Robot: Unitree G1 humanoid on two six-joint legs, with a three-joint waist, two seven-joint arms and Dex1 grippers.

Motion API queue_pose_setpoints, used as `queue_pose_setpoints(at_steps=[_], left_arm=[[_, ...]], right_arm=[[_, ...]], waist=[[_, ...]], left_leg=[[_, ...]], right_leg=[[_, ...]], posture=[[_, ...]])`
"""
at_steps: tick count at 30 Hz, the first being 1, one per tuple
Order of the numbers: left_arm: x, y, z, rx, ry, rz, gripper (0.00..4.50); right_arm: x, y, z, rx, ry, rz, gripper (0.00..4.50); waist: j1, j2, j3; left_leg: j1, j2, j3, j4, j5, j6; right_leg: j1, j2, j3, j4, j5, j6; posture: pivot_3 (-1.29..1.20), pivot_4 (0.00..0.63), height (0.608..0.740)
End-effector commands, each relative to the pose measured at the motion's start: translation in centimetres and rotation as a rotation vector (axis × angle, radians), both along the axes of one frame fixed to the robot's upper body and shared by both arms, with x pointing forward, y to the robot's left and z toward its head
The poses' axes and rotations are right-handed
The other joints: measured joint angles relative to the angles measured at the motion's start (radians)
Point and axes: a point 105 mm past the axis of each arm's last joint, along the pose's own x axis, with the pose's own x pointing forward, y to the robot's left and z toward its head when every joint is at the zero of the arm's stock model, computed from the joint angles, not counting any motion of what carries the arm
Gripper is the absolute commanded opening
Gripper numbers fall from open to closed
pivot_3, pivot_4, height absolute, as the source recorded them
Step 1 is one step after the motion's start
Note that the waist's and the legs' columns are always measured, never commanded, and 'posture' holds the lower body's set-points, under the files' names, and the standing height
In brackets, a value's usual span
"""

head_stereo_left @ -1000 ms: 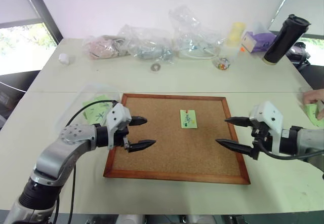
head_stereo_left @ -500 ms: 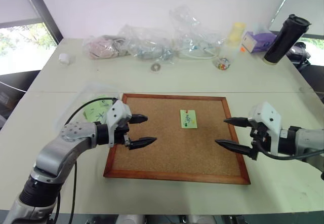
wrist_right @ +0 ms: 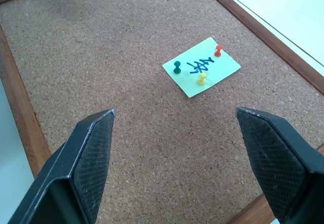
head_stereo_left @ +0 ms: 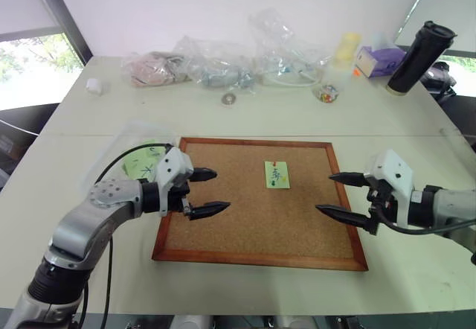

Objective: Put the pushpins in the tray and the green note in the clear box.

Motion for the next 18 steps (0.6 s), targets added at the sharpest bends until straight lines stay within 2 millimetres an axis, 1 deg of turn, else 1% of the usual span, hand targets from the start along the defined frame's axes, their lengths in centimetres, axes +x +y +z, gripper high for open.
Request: queue_pose_setpoints(at_steps=[1, 2, 4, 5, 8, 9, 10, 12, 13, 15, 18], left_arm=[[0.0, -0.4, 1.3, -0.017, -0.062, -0.02, 4.45], [0.2, -0.5, 1.4, -0.017, -0.079, -0.016, 4.45], [0.5, -0.6, 1.4, -0.011, -0.1, -0.011, 3.94], [0.5, -0.8, 1.2, -0.004, -0.108, -0.02, 3.61], [0.4, -1.5, 0.4, 0.021, -0.126, -0.045, 2.16], [0.4, -1.6, 0.0, 0.031, -0.132, -0.047, 1.74], [0.5, -1.8, -0.5, 0.046, -0.139, -0.046, 1.16], [0.8, -2.0, -1.8, 0.061, -0.144, -0.04, 0.25], [0.9, -2.1, -2.2, 0.061, -0.141, -0.036, 0.05], [1.1, -2.1, -3.5, 0.084, -0.137, -0.03, 0.05], [1.4, -2.2, -4.8, 0.096, -0.124, -0.023, 0.05]], right_arm=[[0.1, 0.3, 0.8, -0.002, -0.046, 0.015, 3.95], [0.1, 0.3, 0.8, -0.003, -0.047, 0.015, 3.95], [0.1, 0.4, 0.7, -0.002, -0.048, 0.016, 3.95], [0.1, 0.4, 0.8, -0.002, -0.048, 0.016, 3.95], [0.2, 0.4, 0.7, -0.002, -0.05, 0.016, 3.95], [0.3, 0.5, 0.7, 0.0, -0.054, 0.015, 3.95], [0.5, 0.6, 0.7, 0.006, -0.059, 0.014, 3.95], [0.9, 0.9, 0.8, 0.013, -0.075, 0.02, 3.95], [1.0, 1.1, 0.8, 0.016, -0.082, 0.021, 3.95], [1.5, 1.7, 0.9, 0.027, -0.096, 0.033, 3.95], [2.3, 2.3, 1.0, 0.041, -0.11, 0.041, 3.95]], waist=[[0.0, 0.0, 0.0], [0.001, 0.0, 0.0], [0.001, 0.0, 0.0], [0.0, 0.0, 0.0], [0.0, 0.0, 0.0], [0.0, 0.0, 0.0], [0.0, 0.0, 0.0], [0.0, 0.0, 0.0], [-0.001, 0.0, 0.0], [-0.002, 0.0, 0.0], [-0.002, 0.0, 0.0]], left_leg=[[0.0, 0.0, 0.0, 0.0, 0.0, 0.0], [0.0, 0.0, 0.0, 0.0, 0.0, 0.0], [0.0, 0.0, 0.0, 0.0, 0.0, 0.0], [0.0, 0.0, 0.0, 0.0, 0.0, 0.0], [0.0, 0.0, 0.0, 0.0, 0.0, 0.0], [0.0, 0.0, 0.0, 0.0, 0.0, 0.0], [0.0, 0.0, 0.0, 0.0, 0.0, -0.001], [0.0, 0.0, 0.0, 0.0, 0.0, -0.001], [0.0, 0.0, 0.0, 0.0, 0.0, -0.001], [0.0, 0.0, 0.0, 0.0, 0.001, -0.001], [0.0, 0.0, 0.0, 0.0, 0.001, -0.001]], right_leg=[[0.0, 0.0, 0.0, 0.0, 0.0, 0.0], [0.0, 0.0, 0.0, 0.0, 0.0, 0.0], [0.0, 0.0, 0.0, 0.0, 0.0, 0.0], [0.0, 0.0, 0.0, 0.0, 0.0, 0.0], [0.0, 0.0, 0.0, 0.0, 0.0, 0.0], [0.0, 0.0, 0.0, 0.0, 0.0, 0.0], [0.0, 0.0, 0.0, 0.0, 0.0, 0.0], [0.0, 0.0, 0.0, 0.0, 0.0, 0.0], [0.0, 0.0, 0.0, 0.0, 0.0, 0.0], [-0.001, 0.0, 0.0, 0.0, 0.0, 0.0], [-0.001, 0.001, 0.0, 0.0, 0.0, 0.0]], posture=[[0.0, 0.15, 0.74], [0.0, 0.15, 0.74], [0.0, 0.15, 0.74], [0.0, 0.15, 0.74], [0.0, 0.15, 0.74], [0.0, 0.15, 0.74], [0.0, 0.15, 0.74], [0.0, 0.15, 0.74], [0.0, 0.15, 0.74], [0.0, 0.15, 0.74], [0.0, 0.15, 0.74]])
